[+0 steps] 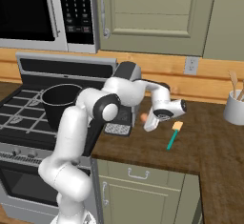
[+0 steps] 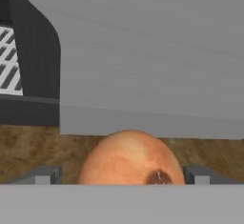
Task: Put the eggplant and onion in the pot. Retrieve the spatula and lightly stir the vegetables in the pot.
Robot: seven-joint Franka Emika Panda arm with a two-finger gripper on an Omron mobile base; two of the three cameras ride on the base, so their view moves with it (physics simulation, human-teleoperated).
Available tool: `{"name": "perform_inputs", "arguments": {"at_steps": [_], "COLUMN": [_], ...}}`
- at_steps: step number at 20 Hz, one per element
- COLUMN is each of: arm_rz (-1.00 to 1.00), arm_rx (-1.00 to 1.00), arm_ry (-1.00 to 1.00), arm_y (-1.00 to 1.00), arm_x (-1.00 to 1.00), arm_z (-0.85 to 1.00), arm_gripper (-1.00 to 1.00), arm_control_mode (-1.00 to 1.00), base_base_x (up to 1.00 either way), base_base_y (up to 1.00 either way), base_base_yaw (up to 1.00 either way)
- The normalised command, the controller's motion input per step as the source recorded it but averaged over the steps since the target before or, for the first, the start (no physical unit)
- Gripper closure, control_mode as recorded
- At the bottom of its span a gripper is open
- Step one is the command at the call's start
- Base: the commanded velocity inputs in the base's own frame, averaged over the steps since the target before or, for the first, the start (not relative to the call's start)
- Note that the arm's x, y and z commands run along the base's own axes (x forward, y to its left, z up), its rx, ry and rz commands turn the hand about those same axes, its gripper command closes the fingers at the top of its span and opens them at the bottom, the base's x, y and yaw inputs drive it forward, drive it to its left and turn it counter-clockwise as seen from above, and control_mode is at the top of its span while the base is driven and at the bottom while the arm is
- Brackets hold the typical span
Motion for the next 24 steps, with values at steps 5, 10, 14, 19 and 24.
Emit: {"name": "perform_inputs", "arguments": {"at_steps": [5, 10, 14, 19, 24], "arm_rz": [0.01, 0.02, 0.06, 0.1, 0.13], "arm_rx": [0.0, 0.0, -0.05, -0.13, -0.16], "arm_ry": [-0.15, -0.25, -0.31, -0.32, -0.33], "arm_y": [0.46, 0.0, 0.09, 0.44, 0.7], "arm_x": [-0.04, -0.84, -1.0, -1.0, -1.0], "arm_z": [-0.2, 0.52, 0.91, 0.79, 0.7], "arm_gripper": [1.0, 1.0, 1.0, 1.0, 1.0], "arm_control_mode": [-1.0, -1.0, -1.0, -1.0, -1.0], "base_base_x": [0.0, 0.0, 0.0, 0.0, 0.0], "base_base_y": [0.0, 0.0, 0.0, 0.0, 0.0], "base_base_yaw": [0.0, 0.0, 0.0, 0.0, 0.0]}}
